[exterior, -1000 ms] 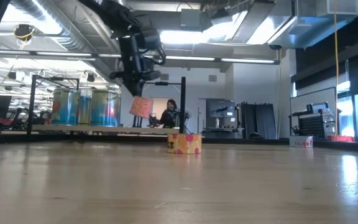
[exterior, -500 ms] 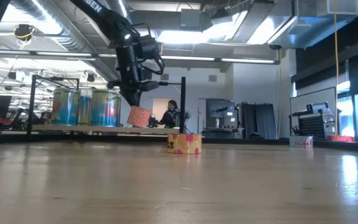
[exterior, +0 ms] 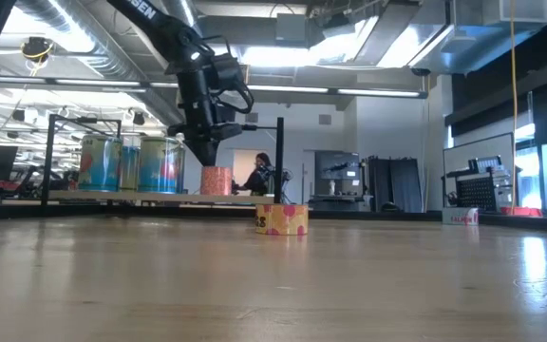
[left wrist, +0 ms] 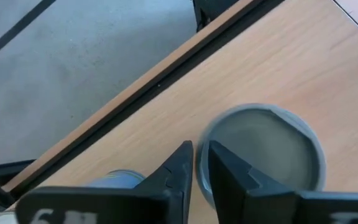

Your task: Pick and place cans onto a shelf

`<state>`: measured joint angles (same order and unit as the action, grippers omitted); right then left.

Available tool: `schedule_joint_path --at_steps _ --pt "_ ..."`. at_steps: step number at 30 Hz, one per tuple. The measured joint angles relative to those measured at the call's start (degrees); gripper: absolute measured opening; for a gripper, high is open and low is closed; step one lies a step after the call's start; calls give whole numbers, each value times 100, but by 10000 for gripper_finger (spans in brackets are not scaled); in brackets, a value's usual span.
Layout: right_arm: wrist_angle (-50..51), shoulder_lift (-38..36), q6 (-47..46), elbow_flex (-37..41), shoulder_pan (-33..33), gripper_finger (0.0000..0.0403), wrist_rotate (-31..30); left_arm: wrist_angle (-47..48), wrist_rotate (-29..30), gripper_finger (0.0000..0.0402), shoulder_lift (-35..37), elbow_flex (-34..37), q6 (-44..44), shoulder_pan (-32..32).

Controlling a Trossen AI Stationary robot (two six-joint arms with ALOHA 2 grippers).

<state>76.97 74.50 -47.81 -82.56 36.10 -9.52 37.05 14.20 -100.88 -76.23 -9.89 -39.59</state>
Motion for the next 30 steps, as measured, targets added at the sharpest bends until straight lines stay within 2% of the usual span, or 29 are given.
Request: schedule_joint_path --at_steps 8,14,20,27,30 --pt "0 0 -155 0 1 57 0 98 -26 49 35 -144 -141 32" --pt "0 0 -188 -2 0 57 0 454 -88 50 35 -885 104 244" --pt "0 0 -299 -2 2 57 -159 1020 -434 48 46 -1646 321 666" --pt "0 0 -299 -2 2 57 -409 1510 -346 6 43 -1297 595 1162" --pt "-2 0 -299 -2 3 57 -409 1465 -158 3 42 -1116 541 1247"
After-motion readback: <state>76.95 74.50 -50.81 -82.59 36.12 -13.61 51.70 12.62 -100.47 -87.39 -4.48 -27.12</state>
